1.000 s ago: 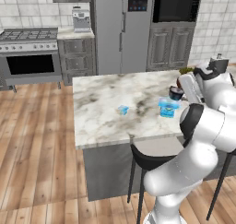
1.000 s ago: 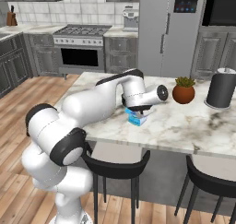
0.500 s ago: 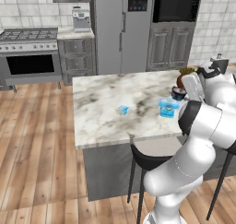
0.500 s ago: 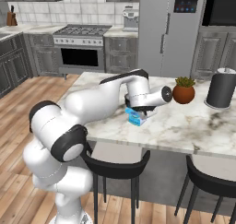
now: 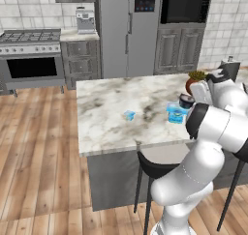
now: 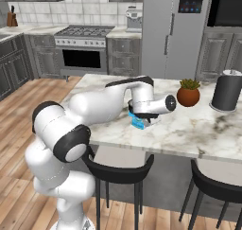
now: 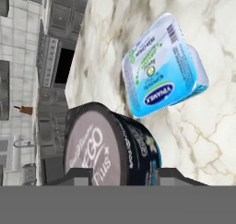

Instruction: Stack the yogurt containers by placing the smaller containers on top of the larger containers.

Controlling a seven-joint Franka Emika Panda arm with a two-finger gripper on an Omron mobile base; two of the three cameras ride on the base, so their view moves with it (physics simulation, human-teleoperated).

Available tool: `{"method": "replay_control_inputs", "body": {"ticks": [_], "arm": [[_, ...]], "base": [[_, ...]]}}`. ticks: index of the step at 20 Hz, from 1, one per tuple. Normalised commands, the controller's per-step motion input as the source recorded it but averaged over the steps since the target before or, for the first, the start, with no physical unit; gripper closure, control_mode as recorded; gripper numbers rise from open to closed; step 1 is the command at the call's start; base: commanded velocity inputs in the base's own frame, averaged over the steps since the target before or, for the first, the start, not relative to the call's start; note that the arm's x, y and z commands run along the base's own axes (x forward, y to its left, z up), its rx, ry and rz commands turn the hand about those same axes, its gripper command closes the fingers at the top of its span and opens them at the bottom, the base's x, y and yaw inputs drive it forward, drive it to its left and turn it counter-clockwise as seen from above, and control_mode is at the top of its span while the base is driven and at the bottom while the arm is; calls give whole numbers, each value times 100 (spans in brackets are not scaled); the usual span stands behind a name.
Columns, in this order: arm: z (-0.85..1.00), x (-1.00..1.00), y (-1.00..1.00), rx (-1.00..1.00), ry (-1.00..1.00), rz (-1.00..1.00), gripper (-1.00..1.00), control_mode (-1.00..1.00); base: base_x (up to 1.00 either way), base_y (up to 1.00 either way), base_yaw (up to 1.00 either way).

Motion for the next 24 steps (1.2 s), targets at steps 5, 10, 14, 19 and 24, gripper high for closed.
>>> {"method": "replay_control_inputs", "body": {"ticks": [5,10,14,19,24], "arm": [[-11,17,-2,0,-2,0,100,-100],[-7,23,-7,0,-1,0,100,-100],[-10,18,-7,0,0,0,100,-100],[-10,17,-5,0,0,0,100,-100],[-6,14,-5,0,0,0,100,-100]], "base": [[0,0,0],[0,0,0],[0,0,0],[0,0,0],[0,0,0]]}}
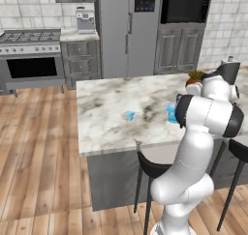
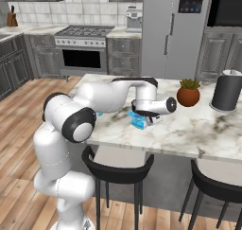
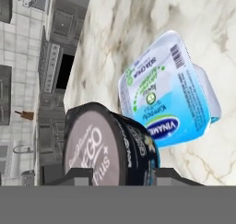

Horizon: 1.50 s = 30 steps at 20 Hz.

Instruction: Stack the yogurt containers by placing the smaller containers on top of the larger containers.

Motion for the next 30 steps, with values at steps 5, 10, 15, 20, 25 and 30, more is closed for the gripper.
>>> {"method": "replay_control_inputs", "body": {"ticks": [5,10,15,20,25,30], "arm": [[-1,12,-1,0,0,0,100,-100],[-2,7,0,0,0,0,100,-100],[-9,17,0,0,0,0,100,-100],[-15,22,-1,0,0,0,100,-100],[-15,21,-4,0,0,0,100,-100],[-13,21,-7,0,0,0,100,-100]], "base": [[0,0,0],[0,0,0],[0,0,0],[0,0,0],[0,0,0],[0,0,0]]}}
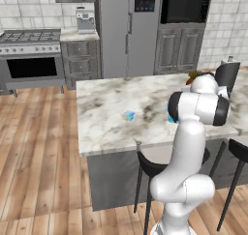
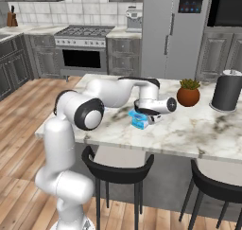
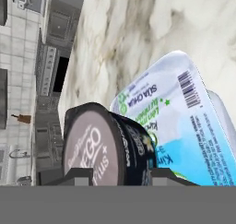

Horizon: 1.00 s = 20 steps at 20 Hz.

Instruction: Stack the yogurt containers by placing the smaller containers on top of the larger containers.

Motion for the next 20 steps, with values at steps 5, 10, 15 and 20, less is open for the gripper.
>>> {"method": "replay_control_inputs", "body": {"ticks": [5,10,15,20], "arm": [[-11,19,-12,0,0,0,100,-100],[-11,15,-14,0,0,0,100,-100],[-11,12,-10,0,0,0,100,-100],[-7,4,-1,0,0,0,100,-100]], "base": [[0,0,0],[0,0,0],[0,0,0],[0,0,0]]}}
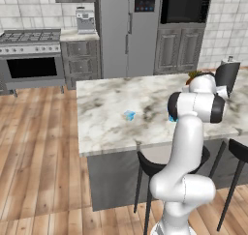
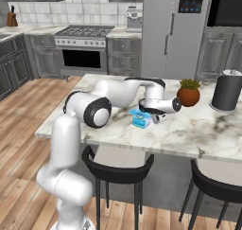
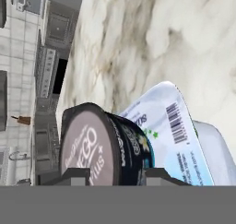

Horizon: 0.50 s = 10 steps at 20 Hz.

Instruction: Stack the yogurt containers by placing the smaller containers on top of the larger containers.

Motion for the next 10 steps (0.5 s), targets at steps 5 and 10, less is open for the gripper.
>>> {"method": "replay_control_inputs", "body": {"ticks": [5,10], "arm": [[-1,0,5,-1,0,0,-100,-100],[0,0,5,-1,0,0,-100,-100]], "base": [[0,0,0],[0,0,0]]}}
